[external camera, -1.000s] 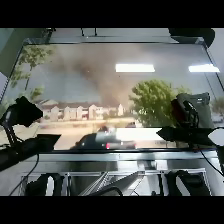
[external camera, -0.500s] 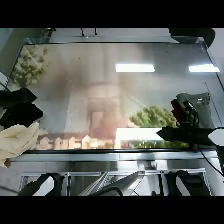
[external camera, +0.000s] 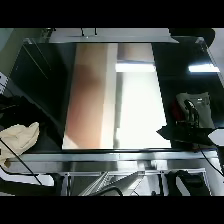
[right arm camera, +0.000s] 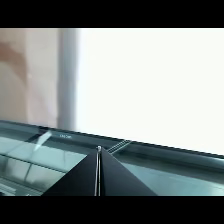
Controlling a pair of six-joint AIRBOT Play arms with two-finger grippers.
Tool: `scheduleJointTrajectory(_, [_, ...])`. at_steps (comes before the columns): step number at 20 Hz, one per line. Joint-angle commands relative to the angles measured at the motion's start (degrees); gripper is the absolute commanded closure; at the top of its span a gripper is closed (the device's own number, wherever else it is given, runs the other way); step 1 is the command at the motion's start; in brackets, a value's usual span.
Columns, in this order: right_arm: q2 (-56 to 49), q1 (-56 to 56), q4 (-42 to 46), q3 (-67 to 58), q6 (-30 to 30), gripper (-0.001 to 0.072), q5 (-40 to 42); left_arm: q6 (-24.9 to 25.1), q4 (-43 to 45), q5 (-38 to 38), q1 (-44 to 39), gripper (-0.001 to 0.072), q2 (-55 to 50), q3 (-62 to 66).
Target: Fold the shirts.
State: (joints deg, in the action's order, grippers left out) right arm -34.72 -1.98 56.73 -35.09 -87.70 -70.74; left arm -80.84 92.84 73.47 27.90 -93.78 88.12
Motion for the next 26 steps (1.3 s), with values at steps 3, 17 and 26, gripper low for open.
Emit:
scheduleJointTrajectory(3, [0.0, 0.0, 0.0, 0.0, 2.5, 0.0694, 0.4, 2.0, -0.3, -1.7, 2.2, 0.0023, -8.9, 0.4])
scheduleJointTrajectory(17, [-0.5, 0.1, 0.0, 0.0, 2.4, 0.0693, 0.2, 7.3, -37.9, 6.1, -21.5, 0.0690, 13.2, 12.8])
scheduleJointTrajectory(26, [-2.3, 0.1, 0.0, 0.0, 2.4, 0.0693, 0.3, 7.3, -34.9, -15.0, -51.9, 0.0690, 18.2, -11.4])
